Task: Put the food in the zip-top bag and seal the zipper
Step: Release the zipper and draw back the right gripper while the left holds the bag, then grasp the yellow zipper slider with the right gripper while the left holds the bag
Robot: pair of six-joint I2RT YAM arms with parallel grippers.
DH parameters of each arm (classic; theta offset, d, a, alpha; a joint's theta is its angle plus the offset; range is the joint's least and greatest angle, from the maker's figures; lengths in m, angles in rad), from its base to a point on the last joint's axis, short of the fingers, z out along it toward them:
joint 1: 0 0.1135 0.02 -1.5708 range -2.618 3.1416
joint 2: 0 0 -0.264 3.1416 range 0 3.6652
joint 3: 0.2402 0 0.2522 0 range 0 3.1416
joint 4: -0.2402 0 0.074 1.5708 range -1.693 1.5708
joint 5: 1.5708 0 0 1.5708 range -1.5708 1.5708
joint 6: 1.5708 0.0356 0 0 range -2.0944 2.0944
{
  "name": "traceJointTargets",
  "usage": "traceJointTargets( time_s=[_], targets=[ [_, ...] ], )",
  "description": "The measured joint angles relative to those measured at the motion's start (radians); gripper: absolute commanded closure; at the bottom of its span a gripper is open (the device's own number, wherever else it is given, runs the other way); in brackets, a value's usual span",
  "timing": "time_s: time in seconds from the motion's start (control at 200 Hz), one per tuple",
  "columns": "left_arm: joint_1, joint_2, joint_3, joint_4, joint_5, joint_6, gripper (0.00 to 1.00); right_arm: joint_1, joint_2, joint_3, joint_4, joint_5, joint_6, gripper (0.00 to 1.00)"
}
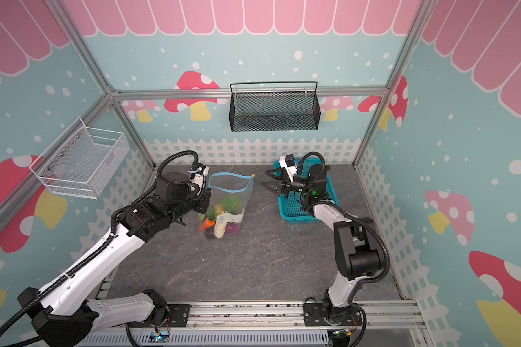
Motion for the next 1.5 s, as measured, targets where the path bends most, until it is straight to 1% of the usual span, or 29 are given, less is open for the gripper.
traceJointTargets(
  time_s=[0.105,0.17,0.325,0.485,0.54,0.7,0.945,1.085,1.215,1.275,1.325,1.385,1.435,1.501],
  targets=[
    [0.012,-0.003,-0.008,0.015,0.013,0.000,1.00,0.002,0.086,0.002,0.106,-0.018,0.085,0.36],
    [0.019,-0.007,-0.009,0.019,0.020,0.000,1.00,0.007,0.120,0.002,0.158,-0.024,0.117,0.33],
    [0.034,-0.023,-0.009,0.021,0.027,0.001,1.00,0.042,0.180,0.037,0.251,-0.038,0.149,0.28],
    [0.046,-0.055,-0.041,0.039,0.038,0.024,1.00,0.062,0.256,0.104,0.355,-0.049,0.196,0.17],
    [0.049,-0.072,-0.064,0.053,0.045,0.034,1.00,0.062,0.284,0.132,0.382,-0.055,0.210,0.15],
    [0.050,-0.116,-0.117,0.093,0.061,0.060,1.00,0.072,0.359,0.229,0.433,-0.057,0.234,0.14],
    [0.050,-0.130,-0.135,0.112,0.084,0.076,1.00,0.121,0.465,0.365,0.497,-0.068,0.301,0.16],
    [0.050,-0.131,-0.139,0.117,0.091,0.076,1.00,0.138,0.494,0.420,0.518,-0.080,0.338,0.23],
    [0.050,-0.132,-0.139,0.117,0.095,0.076,1.00,0.138,0.508,0.443,0.530,-0.085,0.370,0.33],
    [0.050,-0.132,-0.140,0.117,0.095,0.076,1.00,0.137,0.510,0.444,0.534,-0.088,0.385,0.41],
    [0.050,-0.134,-0.140,0.117,0.095,0.076,1.00,0.136,0.510,0.444,0.541,-0.092,0.391,0.52],
    [0.050,-0.136,-0.140,0.117,0.095,0.076,1.00,0.136,0.510,0.444,0.550,-0.097,0.404,0.57],
    [0.050,-0.138,-0.140,0.117,0.095,0.076,1.00,0.136,0.510,0.444,0.560,-0.102,0.414,0.66],
    [0.050,-0.140,-0.140,0.117,0.095,0.076,1.00,0.135,0.510,0.442,0.573,-0.105,0.426,0.71]
  ],
)
